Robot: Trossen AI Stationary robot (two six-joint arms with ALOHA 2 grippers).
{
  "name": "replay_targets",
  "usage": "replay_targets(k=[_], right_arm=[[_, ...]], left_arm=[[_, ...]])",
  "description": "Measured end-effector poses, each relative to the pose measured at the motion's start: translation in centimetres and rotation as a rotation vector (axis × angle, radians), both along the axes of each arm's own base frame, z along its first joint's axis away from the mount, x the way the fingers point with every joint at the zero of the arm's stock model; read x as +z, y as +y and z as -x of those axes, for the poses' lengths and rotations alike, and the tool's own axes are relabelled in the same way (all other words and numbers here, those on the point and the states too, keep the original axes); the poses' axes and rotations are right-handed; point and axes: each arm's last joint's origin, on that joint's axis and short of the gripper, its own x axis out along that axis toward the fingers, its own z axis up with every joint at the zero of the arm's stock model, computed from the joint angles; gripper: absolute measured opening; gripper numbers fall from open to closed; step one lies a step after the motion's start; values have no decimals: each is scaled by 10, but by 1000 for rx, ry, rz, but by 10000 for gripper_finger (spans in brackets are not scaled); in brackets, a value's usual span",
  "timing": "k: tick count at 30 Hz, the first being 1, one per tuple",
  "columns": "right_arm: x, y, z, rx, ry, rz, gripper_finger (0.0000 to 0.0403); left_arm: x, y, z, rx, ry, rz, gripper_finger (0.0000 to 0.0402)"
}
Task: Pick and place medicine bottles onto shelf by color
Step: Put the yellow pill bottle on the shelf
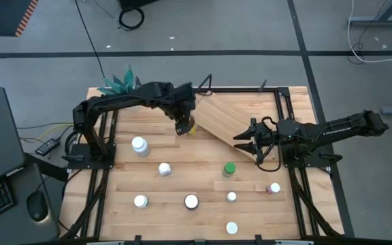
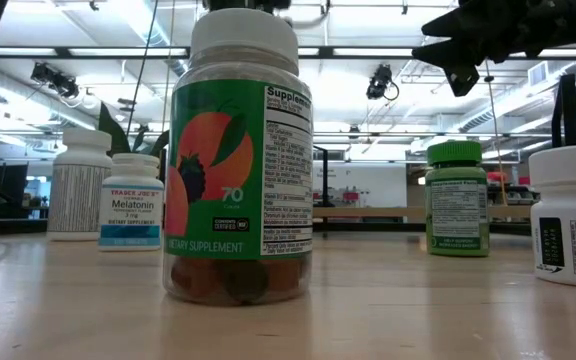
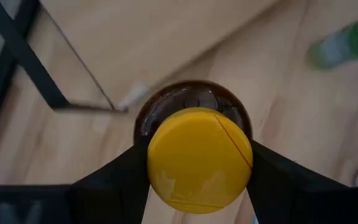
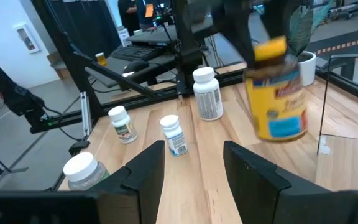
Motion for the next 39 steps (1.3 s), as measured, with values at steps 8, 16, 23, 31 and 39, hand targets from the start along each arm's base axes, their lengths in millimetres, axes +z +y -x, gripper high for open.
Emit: replay_targets(k=[8, 16, 23, 31, 39], right_arm=[[0, 0, 0, -3, 2, -60, 172], [0, 1, 0, 41, 1, -52, 172], [10, 2, -1, 58, -38, -14, 172], [15, 8, -1, 96, -50, -1, 172], [10, 13, -1, 116, -2, -3, 172]], left_arm=[[39, -5, -3, -62, -117, -82, 221], [43, 3, -12, -83, -128, -119, 224], [31, 16, -51, -151, -32, -147, 222], [3, 51, -69, -138, 63, -174, 226], [-19, 69, -68, -118, 169, -133, 235]])
